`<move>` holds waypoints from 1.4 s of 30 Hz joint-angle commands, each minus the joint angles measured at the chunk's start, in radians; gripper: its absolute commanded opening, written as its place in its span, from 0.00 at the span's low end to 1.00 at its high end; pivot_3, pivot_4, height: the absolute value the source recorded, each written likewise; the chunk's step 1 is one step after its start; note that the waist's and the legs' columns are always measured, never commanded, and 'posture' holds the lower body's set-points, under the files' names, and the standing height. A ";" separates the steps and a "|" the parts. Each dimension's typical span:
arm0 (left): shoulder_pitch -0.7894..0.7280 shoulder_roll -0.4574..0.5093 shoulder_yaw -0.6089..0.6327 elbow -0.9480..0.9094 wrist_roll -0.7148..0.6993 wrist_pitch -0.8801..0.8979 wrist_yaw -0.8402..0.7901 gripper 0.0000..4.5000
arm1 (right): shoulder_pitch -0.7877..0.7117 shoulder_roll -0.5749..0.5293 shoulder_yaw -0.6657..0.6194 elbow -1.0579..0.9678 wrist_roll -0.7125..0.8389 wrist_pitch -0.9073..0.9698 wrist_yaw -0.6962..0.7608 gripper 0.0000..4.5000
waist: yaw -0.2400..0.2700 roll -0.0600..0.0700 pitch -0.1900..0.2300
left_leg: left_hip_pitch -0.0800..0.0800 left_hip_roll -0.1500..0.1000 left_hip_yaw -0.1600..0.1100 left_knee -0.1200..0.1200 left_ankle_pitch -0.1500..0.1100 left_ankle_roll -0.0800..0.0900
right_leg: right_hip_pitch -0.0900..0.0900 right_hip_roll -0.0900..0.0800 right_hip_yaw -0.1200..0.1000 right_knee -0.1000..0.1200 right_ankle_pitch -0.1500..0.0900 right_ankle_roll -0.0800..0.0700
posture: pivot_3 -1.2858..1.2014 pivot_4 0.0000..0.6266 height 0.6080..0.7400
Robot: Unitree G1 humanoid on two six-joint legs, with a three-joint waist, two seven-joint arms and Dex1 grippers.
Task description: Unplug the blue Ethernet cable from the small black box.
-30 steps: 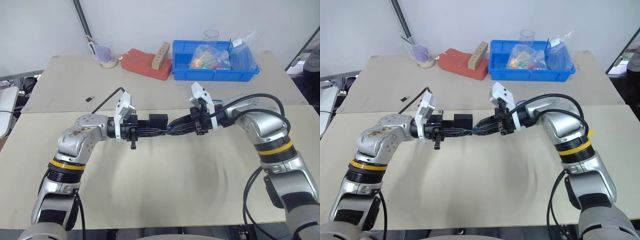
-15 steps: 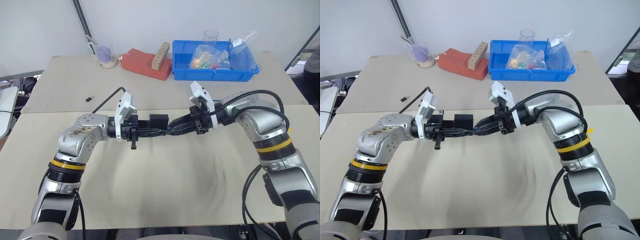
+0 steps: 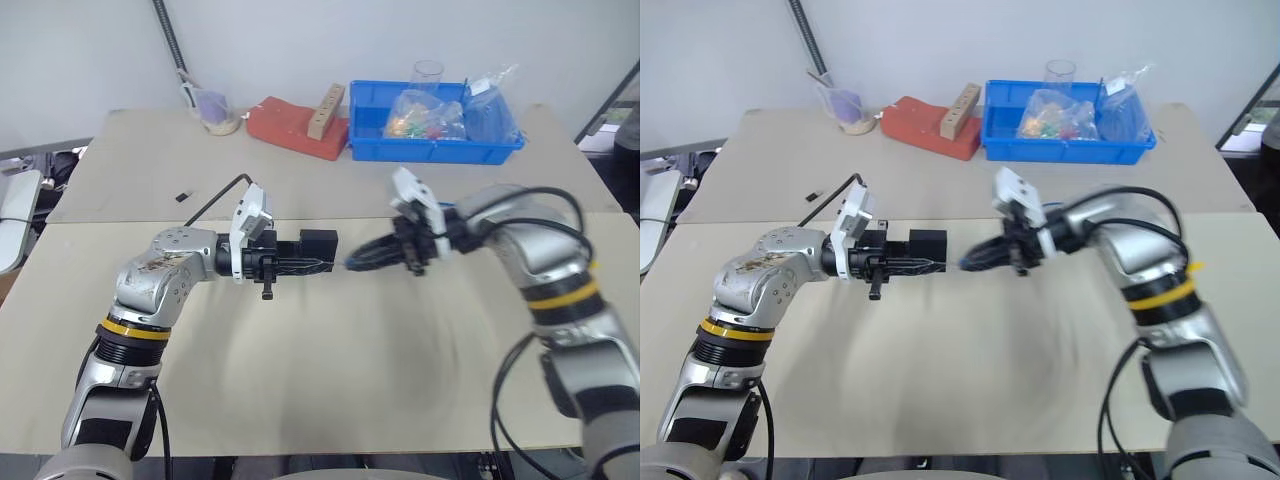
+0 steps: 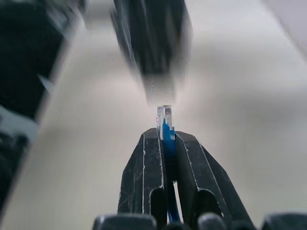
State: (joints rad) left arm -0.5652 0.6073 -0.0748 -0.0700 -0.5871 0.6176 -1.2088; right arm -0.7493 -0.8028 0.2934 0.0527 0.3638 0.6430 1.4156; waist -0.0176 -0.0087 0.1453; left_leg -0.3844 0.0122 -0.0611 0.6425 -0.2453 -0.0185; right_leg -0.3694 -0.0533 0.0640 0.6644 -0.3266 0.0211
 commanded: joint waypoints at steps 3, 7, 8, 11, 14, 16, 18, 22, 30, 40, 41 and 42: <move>0.043 0.044 0.069 -0.062 -0.032 0.004 0.005 0.14 | 0.079 -0.077 -0.059 0.003 -0.028 -0.099 0.020 0.01 | -0.008 0.001 0.001 | 0.001 0.001 0.001 0.000 0.000 0.000 | 0.000 0.001 0.002 0.001 0.000 0.000 | 0.52 0.24 1.00; 0.094 0.010 0.061 -0.041 0.030 -0.082 0.049 0.14 | 0.135 -0.030 -0.031 0.078 -0.140 -0.249 -0.092 0.01 | -0.016 0.001 0.000 | 0.002 0.003 0.001 0.000 0.000 0.000 | 0.000 0.003 0.002 0.001 0.000 0.000 | 0.52 0.24 1.00; 0.105 0.002 0.055 -0.038 0.046 -0.107 0.056 0.14 | 0.143 -0.014 -0.025 0.099 -0.173 -0.300 -0.123 0.01 | -0.017 0.001 0.000 | 0.002 0.003 0.001 0.000 0.000 0.000 | 0.000 0.003 0.002 0.001 0.000 0.000 | 0.52 0.24 1.00; 0.120 -0.039 0.056 -0.039 0.067 -0.145 0.100 0.14 | 0.151 0.033 -0.038 0.149 -0.218 -0.378 -0.181 0.01 | -0.016 0.001 0.001 | 0.001 0.002 0.002 0.000 0.000 0.000 | -0.001 0.003 0.002 0.001 0.000 0.000 | 0.52 0.24 1.00; 0.131 -0.061 0.061 -0.055 0.073 -0.153 0.129 0.14 | 0.156 0.034 -0.050 0.137 -0.205 -0.365 -0.152 0.29 | -0.011 0.002 0.001 | 0.000 0.001 0.002 0.000 0.000 0.000 | -0.001 0.001 0.003 0.001 0.000 0.000 | 0.52 0.24 1.00; 0.148 -0.079 0.074 -0.040 0.102 -0.194 0.174 0.14 | 0.171 0.023 -0.071 0.098 -0.185 -0.352 -0.143 0.44 | -0.008 0.002 0.001 | 0.001 0.001 0.002 0.000 0.000 0.000 | 0.000 0.001 0.003 0.001 0.000 0.000 | 0.52 0.24 1.00; 0.164 -0.095 0.097 -0.012 0.120 -0.224 0.224 0.14 | 0.188 0.016 -0.108 0.030 -0.150 -0.311 -0.153 0.58 | -0.002 0.002 0.001 | 0.001 0.001 0.002 0.000 0.000 0.000 | 0.000 0.001 0.003 0.001 0.000 0.000 | 0.52 0.24 1.00; 0.204 -0.133 0.131 0.042 0.166 -0.304 0.318 0.14 | 0.210 0.050 -0.183 -0.160 -0.053 -0.164 -0.231 0.89 | -0.001 0.002 0.001 | 0.001 0.002 0.002 0.000 0.000 0.000 | 0.000 0.002 0.003 0.001 0.000 0.000 | 0.52 0.24 1.00; 0.243 -0.262 0.132 0.275 0.325 -0.597 0.507 0.14 | 0.256 0.258 -0.264 -0.489 0.087 0.128 -0.581 0.97 | 0.013 0.002 0.000 | 0.001 0.001 0.000 0.000 0.000 0.000 | 0.000 0.000 0.002 0.002 0.000 0.000 | 0.52 0.24 1.00; 0.179 -0.360 0.115 0.552 0.415 -0.814 0.605 0.14 | 0.269 0.279 -0.255 -0.537 0.112 0.178 -0.692 0.97 | 0.019 0.003 0.000 | 0.001 -0.003 0.000 0.000 0.000 0.000 | 0.000 -0.002 0.001 0.003 0.000 0.000 | 0.52 0.24 1.00; 0.177 -0.365 0.117 0.567 0.415 -0.820 0.608 0.14 | 0.271 0.274 -0.255 -0.537 0.115 0.180 -0.693 0.97 | 0.019 0.003 0.000 | 0.001 -0.003 0.000 0.000 0.000 0.000 | 0.000 -0.002 0.001 0.003 0.000 0.000 | 0.52 0.24 1.00; 0.176 -0.368 0.119 0.578 0.414 -0.824 0.610 0.14 | 0.272 0.269 -0.255 -0.538 0.116 0.182 -0.695 0.97 | 0.018 0.003 0.000 | 0.001 -0.003 0.000 0.000 0.000 0.000 | 0.000 -0.002 0.001 0.003 0.000 0.000 | 0.52 0.24 1.00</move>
State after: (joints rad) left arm -0.3864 0.2442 0.0424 0.4838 -0.1806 -0.1861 -0.6058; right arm -0.4669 -0.5242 0.0604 -0.4441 0.4557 0.8178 0.7291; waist 0.0008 -0.0060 0.1454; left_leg -0.3834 0.0094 -0.0607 0.6426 -0.2453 -0.0184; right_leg -0.3695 -0.0552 0.0649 0.6669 -0.3264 0.0211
